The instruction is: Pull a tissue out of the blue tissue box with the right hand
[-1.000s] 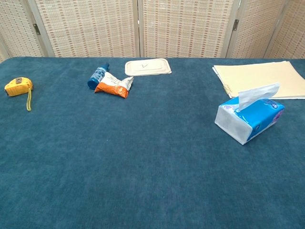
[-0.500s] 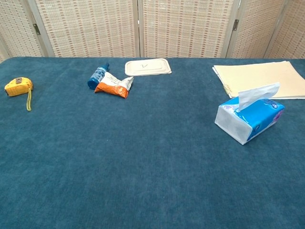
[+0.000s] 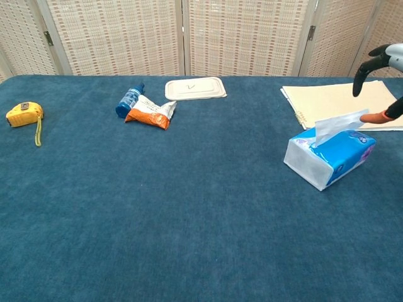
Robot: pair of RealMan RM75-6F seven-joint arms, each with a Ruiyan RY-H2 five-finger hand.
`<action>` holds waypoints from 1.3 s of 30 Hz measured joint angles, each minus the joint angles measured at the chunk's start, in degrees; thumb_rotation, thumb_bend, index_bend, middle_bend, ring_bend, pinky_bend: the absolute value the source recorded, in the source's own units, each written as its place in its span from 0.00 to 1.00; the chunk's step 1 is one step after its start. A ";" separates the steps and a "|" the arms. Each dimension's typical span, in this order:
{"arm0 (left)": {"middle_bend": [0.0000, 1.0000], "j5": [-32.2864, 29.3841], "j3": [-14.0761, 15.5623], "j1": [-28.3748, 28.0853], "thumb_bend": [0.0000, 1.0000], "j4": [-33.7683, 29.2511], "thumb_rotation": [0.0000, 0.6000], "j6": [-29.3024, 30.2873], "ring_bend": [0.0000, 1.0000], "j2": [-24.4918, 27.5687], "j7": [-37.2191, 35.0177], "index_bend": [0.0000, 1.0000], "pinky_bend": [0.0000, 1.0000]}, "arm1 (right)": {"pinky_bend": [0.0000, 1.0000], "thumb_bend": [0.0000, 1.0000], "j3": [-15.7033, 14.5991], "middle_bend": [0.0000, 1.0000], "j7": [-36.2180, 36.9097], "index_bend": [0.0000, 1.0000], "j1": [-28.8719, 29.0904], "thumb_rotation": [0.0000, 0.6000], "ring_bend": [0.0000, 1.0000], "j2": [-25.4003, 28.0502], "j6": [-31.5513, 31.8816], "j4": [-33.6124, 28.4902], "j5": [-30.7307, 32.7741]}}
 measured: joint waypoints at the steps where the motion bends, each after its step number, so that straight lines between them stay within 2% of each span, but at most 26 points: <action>1: 0.00 -0.04 -0.02 0.02 0.24 0.00 1.00 0.02 0.00 0.03 -0.25 0.00 0.14 | 0.00 0.15 -0.11 0.31 -0.41 0.47 0.22 1.00 0.00 -0.35 -0.13 0.19 0.18; 9: 0.00 -0.21 -0.06 0.07 0.24 -0.03 1.00 -0.11 0.00 0.44 -1.77 0.00 0.14 | 0.00 0.16 -0.82 0.31 -3.23 0.47 2.66 1.00 0.00 -4.03 -2.04 3.62 4.23; 12: 0.00 -0.21 -0.10 0.10 0.24 -0.01 1.00 -0.05 0.00 0.53 -2.24 0.00 0.14 | 0.00 0.18 -1.02 0.34 -4.37 0.49 3.66 1.00 0.02 -5.32 -2.80 5.21 5.76; 15: 0.00 -0.21 -0.08 0.11 0.24 -0.06 1.00 -0.15 0.00 0.70 -2.94 0.00 0.15 | 0.00 0.31 -1.46 0.39 -4.50 0.56 4.24 1.00 0.04 -6.11 -3.16 5.76 6.20; 17: 0.00 -0.25 -0.04 0.11 0.24 -0.13 1.00 -0.31 0.00 0.86 -3.56 0.00 0.15 | 0.00 0.43 -1.66 0.42 -4.19 0.61 4.27 1.00 0.05 -6.25 -2.88 5.80 5.66; 20: 0.00 -0.20 0.06 0.10 0.24 -0.17 1.00 -0.48 0.00 1.04 -3.82 0.00 0.15 | 0.00 0.53 -2.10 0.45 -3.34 0.66 4.15 1.00 0.07 -6.43 -1.71 5.91 3.82; 22: 0.00 -0.11 0.11 0.09 0.24 -0.21 1.00 -0.48 0.00 1.04 -3.69 0.00 0.15 | 0.00 0.57 -2.49 0.46 -2.55 0.67 3.95 1.00 0.07 -6.37 -0.73 5.87 2.74; 39: 0.00 -0.32 0.11 0.16 0.23 -0.33 1.00 -0.48 0.00 1.10 -3.62 0.00 0.15 | 0.00 0.58 -2.27 0.49 -1.65 0.71 3.25 1.00 0.09 -2.06 2.85 1.24 0.08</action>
